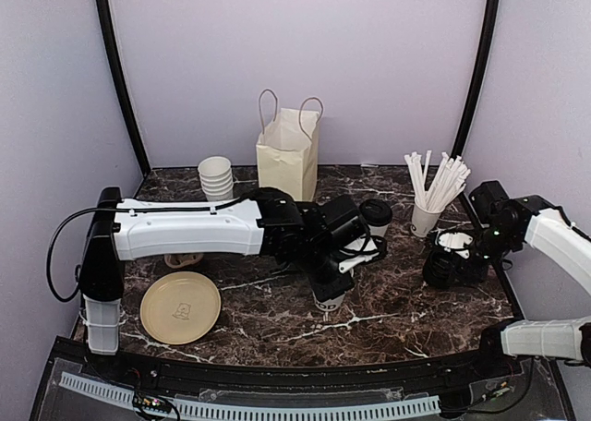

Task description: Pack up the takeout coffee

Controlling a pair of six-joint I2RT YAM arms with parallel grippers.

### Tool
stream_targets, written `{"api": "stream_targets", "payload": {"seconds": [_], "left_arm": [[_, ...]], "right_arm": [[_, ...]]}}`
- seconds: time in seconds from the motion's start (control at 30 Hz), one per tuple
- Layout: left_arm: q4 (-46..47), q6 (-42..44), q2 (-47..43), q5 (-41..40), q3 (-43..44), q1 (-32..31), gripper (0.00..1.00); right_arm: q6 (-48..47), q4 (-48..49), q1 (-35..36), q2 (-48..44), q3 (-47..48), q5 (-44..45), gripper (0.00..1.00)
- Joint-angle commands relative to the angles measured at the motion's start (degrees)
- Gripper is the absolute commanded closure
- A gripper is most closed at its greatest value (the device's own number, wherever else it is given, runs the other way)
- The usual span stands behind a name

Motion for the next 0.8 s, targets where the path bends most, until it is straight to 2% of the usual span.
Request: {"api": "stream_targets", "payload": {"seconds": [0.0, 0.13, 0.33, 0.47, 0.77], "left_arm": [[0.68, 0.95, -0.29, -0.76, -0.5, -0.03, 0.89], [-0.07, 0.83, 0.26, -0.45, -0.3, -0.03, 0.73], [-1.56, 0.6, -0.84, 0.04, 0.89, -0.03, 0.61], [-0.61, 0.72, -3.22, -0.02, 0.45, -0.03, 0.6], [1.68, 0.14, -8.51, -2.03, -1.82, -0.03, 0.58]], "right_arm": [[-2.84, 2.35, 0.24, 0.82, -1.53, 1.34, 0.36], [-2.95, 4.11, 0.36, 1.73, -2.24, 1.83, 0.37], [-2.95, 5.33, 0.71, 2.52, -2.24, 1.65, 0.43], [-3.19, 5.98, 0.95, 3.33, -2.52, 1.46, 0.48], [-3.21, 6.27, 1.51, 5.73, -1.97, 0.66, 0.7]]}}
